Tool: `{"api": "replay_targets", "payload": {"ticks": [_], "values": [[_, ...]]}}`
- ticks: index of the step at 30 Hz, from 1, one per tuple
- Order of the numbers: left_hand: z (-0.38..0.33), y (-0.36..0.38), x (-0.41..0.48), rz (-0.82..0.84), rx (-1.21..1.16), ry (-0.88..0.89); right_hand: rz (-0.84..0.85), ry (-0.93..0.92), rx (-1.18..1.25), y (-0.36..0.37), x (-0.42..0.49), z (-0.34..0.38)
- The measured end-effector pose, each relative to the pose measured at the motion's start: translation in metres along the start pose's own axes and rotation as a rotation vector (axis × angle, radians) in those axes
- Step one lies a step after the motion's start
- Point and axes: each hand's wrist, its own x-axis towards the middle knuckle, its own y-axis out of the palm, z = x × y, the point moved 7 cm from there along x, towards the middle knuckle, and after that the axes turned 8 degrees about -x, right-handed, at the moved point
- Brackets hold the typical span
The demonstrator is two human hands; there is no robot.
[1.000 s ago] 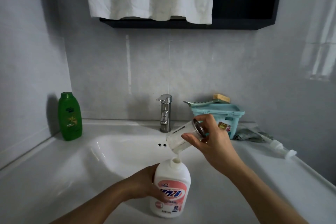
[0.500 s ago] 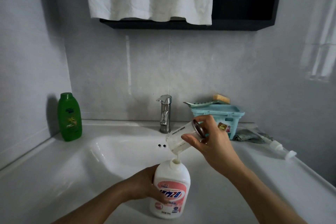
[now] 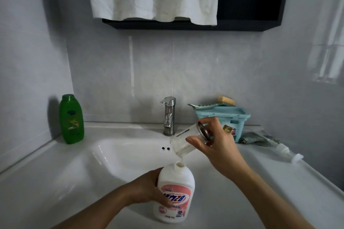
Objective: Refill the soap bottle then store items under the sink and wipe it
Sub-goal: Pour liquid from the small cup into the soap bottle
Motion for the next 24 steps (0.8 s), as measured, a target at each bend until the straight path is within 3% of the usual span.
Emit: {"api": "replay_targets", "payload": {"ticks": [24], "values": [[0.0040, -0.0010, 0.0025, -0.007, 0.004, 0.003, -0.007, 0.002, 0.012, -0.0007, -0.0005, 0.0010]]}}
